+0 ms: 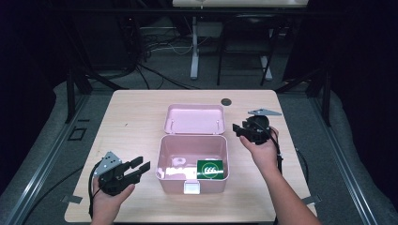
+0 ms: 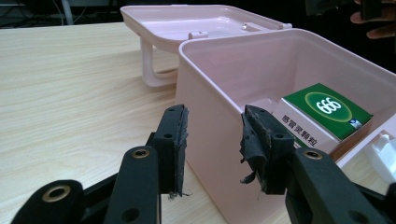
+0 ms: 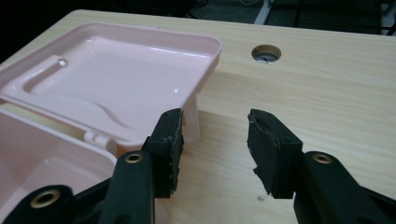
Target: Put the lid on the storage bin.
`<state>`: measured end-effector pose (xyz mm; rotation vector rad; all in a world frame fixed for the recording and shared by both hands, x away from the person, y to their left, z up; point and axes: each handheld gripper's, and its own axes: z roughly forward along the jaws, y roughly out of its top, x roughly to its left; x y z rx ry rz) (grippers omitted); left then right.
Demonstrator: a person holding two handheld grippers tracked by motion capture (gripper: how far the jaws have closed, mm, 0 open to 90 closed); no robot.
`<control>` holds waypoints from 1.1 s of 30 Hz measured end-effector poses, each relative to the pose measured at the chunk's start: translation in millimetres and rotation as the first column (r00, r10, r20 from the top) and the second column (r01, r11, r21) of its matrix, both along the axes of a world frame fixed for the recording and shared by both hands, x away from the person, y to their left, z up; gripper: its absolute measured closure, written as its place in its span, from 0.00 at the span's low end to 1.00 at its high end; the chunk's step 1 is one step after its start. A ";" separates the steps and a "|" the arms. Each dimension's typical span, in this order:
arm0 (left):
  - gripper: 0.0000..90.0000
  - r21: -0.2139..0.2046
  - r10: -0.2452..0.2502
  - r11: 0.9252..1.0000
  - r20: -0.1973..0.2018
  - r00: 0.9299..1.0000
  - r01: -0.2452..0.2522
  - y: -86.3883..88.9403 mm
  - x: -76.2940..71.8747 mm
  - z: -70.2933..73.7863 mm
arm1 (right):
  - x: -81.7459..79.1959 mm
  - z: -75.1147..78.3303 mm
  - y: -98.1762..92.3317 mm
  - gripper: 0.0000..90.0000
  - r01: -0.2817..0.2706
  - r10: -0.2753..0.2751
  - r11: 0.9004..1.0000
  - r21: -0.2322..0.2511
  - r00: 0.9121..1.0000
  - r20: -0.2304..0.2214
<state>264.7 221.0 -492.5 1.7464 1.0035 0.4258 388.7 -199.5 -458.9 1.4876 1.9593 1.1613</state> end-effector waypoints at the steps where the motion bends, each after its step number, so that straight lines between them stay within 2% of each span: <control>1: 0.67 0.006 -0.005 1.000 -0.006 1.000 0.005 -0.5 -0.3 0.8 | 1.8 1.0 1.0 0.62 -0.001 0.001 1.000 0.000 1.000 -0.005; 17: 0.68 0.016 -0.056 0.998 -0.002 0.998 0.056 -15.3 -0.5 1.9 | 33.8 11.3 16.2 0.63 0.006 -0.007 1.000 -0.018 0.998 -0.060; 20: 0.69 0.020 -0.066 0.998 -0.009 0.998 0.067 -18.0 -0.9 1.3 | 39.3 11.3 19.0 0.64 0.005 -0.005 1.000 -0.009 0.997 -0.076; 24: 0.71 0.028 -0.081 0.996 -0.021 0.997 0.081 -20.2 -1.0 0.5 | 47.3 10.4 23.2 0.64 0.008 -0.010 1.000 -0.023 0.996 -0.091; 30: 0.73 0.028 -0.090 0.995 -0.025 0.996 0.091 -22.3 -0.5 -2.0 | 57.6 8.7 27.3 0.64 0.029 -0.031 0.999 -0.017 0.992 -0.122; 33: 0.73 0.030 -0.091 0.995 -0.024 0.996 0.091 -24.0 -0.6 -2.7 | 61.8 6.0 27.7 0.64 0.033 -0.031 0.999 0.008 0.989 -0.142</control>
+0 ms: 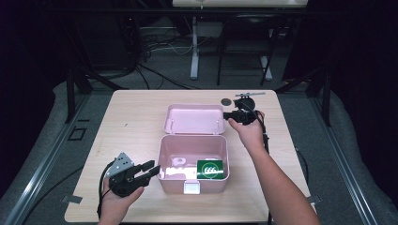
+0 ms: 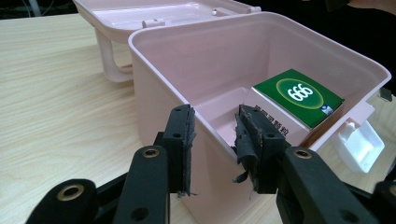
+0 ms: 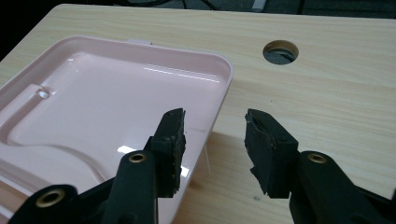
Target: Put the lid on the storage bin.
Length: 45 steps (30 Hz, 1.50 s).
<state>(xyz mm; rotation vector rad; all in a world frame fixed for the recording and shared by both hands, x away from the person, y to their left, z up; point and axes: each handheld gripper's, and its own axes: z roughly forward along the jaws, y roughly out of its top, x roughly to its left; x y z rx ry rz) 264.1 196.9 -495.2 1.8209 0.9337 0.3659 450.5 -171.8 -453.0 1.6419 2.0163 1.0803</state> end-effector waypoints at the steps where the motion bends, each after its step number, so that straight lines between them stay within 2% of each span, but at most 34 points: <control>1: 0.74 0.000 -0.003 1.000 0.002 1.000 0.003 -0.3 0.1 -0.3 | 1.4 -1.6 0.0 0.64 -0.001 0.001 1.000 -0.005 1.000 0.002; 7: 0.76 0.012 -0.015 1.000 0.001 1.000 0.015 -3.5 0.2 -0.9 | 6.9 -6.9 1.2 0.64 0.011 -0.012 1.000 -0.019 1.000 -0.003; 13: 0.76 0.014 -0.015 1.000 0.004 1.000 0.015 -3.6 0.2 -1.0 | 13.1 -12.2 5.0 0.65 0.014 -0.014 1.000 -0.009 0.999 -0.030; 15: 0.76 0.012 -0.015 1.000 0.006 1.000 0.015 -3.6 0.2 -1.3 | 14.5 -12.0 7.5 0.65 0.012 -0.012 1.000 -0.011 0.999 -0.044; 21: 0.77 0.014 -0.015 1.000 0.009 1.000 0.014 -3.6 0.4 -1.5 | 20.6 -8.2 16.5 0.67 0.011 -0.012 1.000 -0.028 0.999 -0.050; 26: 0.77 0.011 -0.016 1.000 0.009 1.000 0.015 -3.5 0.6 -1.7 | 27.2 -10.6 20.4 0.71 0.022 -0.025 0.999 -0.047 0.998 -0.051; 35: 0.78 0.007 -0.012 1.000 0.010 1.000 0.012 -3.3 1.1 -1.9 | 38.1 -18.9 23.2 0.78 0.044 -0.049 0.998 -0.048 0.994 -0.096; 42: 0.78 0.010 -0.015 1.000 0.005 1.000 0.015 -2.8 1.3 -1.6 | 41.6 -26.5 22.9 0.85 0.054 -0.062 0.997 -0.061 0.989 -0.131; 45: 0.78 0.009 -0.014 1.000 0.005 1.000 0.013 -2.9 1.3 -1.6 | 42.6 -28.0 22.9 0.87 0.062 -0.069 0.997 -0.051 0.987 -0.143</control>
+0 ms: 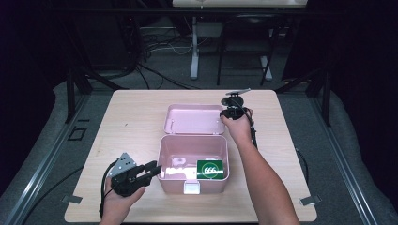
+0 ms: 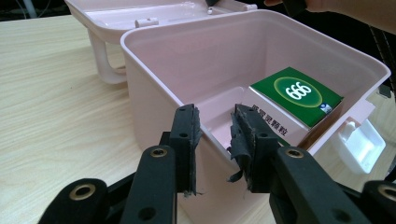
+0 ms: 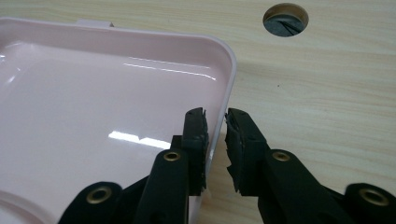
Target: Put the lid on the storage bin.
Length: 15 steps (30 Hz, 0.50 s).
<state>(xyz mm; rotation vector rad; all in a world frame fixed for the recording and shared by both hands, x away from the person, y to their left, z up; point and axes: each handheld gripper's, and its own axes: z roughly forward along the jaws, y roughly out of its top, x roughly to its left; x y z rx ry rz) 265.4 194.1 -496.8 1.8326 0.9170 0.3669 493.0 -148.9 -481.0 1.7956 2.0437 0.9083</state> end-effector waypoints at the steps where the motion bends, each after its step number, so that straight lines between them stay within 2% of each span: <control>1: 0.79 0.000 0.000 1.000 0.000 1.000 0.000 0.0 0.1 0.0 | 0.2 0.1 0.2 0.89 0.002 -0.002 1.000 0.005 1.000 -0.005; 15: 0.79 -0.002 0.001 1.000 0.001 1.000 -0.001 0.1 0.1 -0.1 | -0.2 3.6 0.7 0.92 0.038 -0.037 0.999 0.031 0.999 -0.028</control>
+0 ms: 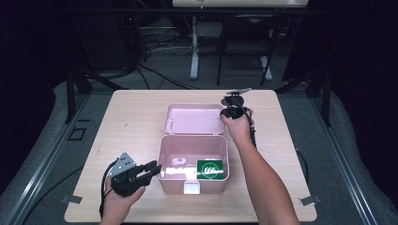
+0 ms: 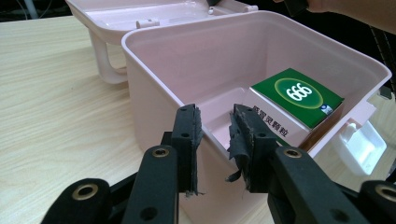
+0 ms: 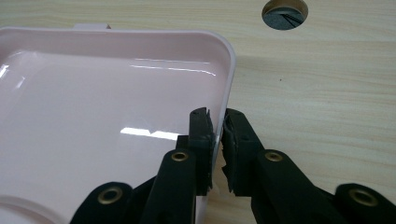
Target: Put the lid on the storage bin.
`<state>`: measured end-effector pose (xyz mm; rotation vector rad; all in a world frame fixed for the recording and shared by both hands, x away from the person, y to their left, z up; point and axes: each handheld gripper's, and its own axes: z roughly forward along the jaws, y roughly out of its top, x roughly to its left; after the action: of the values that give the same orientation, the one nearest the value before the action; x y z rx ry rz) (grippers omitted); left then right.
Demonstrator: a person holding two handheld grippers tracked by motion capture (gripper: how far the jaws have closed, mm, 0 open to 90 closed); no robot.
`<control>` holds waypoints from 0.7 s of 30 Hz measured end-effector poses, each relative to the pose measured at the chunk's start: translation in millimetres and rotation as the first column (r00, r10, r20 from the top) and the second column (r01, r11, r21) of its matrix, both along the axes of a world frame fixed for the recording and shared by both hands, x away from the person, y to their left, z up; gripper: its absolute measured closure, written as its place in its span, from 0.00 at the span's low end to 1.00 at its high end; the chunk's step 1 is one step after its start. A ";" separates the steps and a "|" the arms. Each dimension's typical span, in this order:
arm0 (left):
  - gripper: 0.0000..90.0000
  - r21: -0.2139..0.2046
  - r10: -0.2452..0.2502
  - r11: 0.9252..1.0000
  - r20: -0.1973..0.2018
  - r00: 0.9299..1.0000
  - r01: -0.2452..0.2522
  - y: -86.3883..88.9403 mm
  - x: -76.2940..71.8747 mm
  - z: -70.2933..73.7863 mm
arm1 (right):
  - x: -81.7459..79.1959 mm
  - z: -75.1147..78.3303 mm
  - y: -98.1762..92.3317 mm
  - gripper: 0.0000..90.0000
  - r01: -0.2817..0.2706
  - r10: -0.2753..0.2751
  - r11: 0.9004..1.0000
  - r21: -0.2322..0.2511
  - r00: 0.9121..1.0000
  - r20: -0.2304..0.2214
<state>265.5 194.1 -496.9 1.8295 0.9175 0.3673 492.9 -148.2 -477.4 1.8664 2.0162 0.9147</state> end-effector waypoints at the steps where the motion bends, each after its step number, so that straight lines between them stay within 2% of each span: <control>1: 0.79 -0.001 0.000 1.000 0.000 1.000 0.000 -0.1 0.0 0.0 | -0.3 0.5 -0.2 0.92 0.001 -0.001 1.000 0.003 1.000 0.000; 8: 0.79 0.001 -0.001 1.000 0.000 1.000 0.001 0.0 0.0 0.0 | -2.0 4.3 1.0 0.93 0.009 -0.009 1.000 0.001 1.000 0.013; 13: 0.79 0.002 0.001 1.000 0.003 1.000 -0.001 -0.3 0.0 -0.1 | -4.5 7.4 2.8 0.94 0.011 -0.010 1.000 -0.015 0.999 0.037; 21: 0.79 0.003 0.001 1.000 0.004 1.000 -0.001 -0.5 0.2 -0.2 | -8.7 16.1 2.3 0.95 0.014 -0.014 1.000 -0.006 0.997 0.072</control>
<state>265.7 193.7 -497.1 1.8305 0.9158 0.3728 484.1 -145.8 -461.3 1.8155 1.9593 0.9561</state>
